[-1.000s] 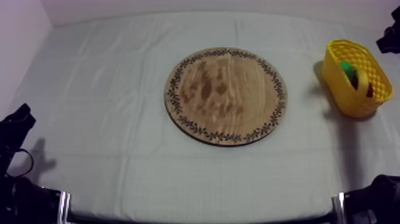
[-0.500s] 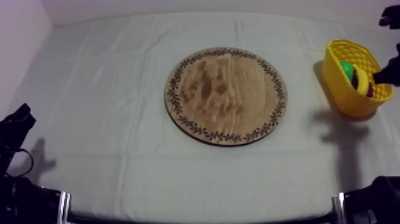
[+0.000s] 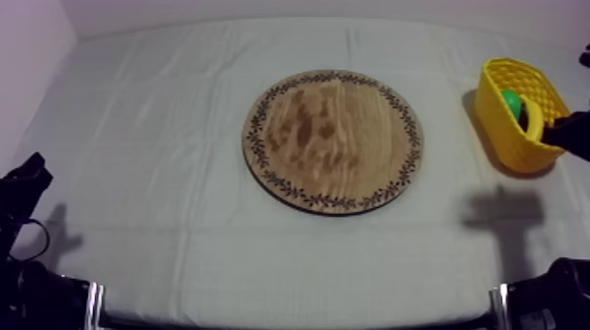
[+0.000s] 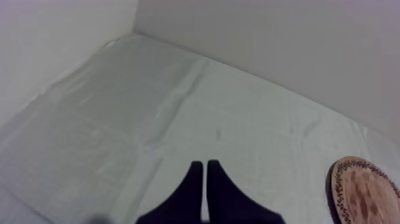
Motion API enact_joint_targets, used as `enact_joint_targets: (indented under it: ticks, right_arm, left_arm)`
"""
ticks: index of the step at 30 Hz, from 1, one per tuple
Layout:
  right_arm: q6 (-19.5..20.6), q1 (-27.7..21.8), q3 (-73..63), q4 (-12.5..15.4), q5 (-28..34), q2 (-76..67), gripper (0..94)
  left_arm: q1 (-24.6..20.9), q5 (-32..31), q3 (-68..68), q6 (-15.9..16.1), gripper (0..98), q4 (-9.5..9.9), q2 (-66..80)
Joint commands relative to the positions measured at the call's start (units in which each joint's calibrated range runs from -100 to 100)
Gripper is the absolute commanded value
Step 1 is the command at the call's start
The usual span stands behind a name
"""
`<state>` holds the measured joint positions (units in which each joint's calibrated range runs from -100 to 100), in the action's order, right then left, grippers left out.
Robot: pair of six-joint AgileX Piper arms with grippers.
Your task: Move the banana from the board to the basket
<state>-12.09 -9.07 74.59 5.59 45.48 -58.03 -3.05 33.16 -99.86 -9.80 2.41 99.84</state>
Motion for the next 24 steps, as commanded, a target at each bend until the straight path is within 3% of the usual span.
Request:
enact_joint_targets:
  ticks: [1, 10, 17, 20, 24]
  right_arm:
    - [-2.3, 0.2, 3.6, 3.3, 0.0, -4.6, 0.4]
    - [-2.0, 2.8, 16.8, 4.4, -1.0, -21.1, 0.4]
    - [7.6, 6.5, 22.0, 0.1, -3.9, -31.0, 0.4]
    - [8.4, 7.6, 22.8, -0.9, -4.7, -34.5, 0.3]
    - [6.5, 8.9, 23.9, -2.7, -6.1, -36.9, 0.3]
  left_arm:
    - [0.0, 0.0, 0.0, 0.0, 0.1, 0.01, 0.0]
    - [0.0, 0.0, 0.0, 0.0, 0.1, 0.01, 0.0]
    - [0.0, 0.0, 0.0, 0.0, 0.1, 0.01, 0.0]
    - [0.0, 0.0, 0.0, 0.0, 0.1, 0.01, 0.0]
    - [0.0, 0.0, 0.0, 0.0, 0.1, 0.01, 0.0]
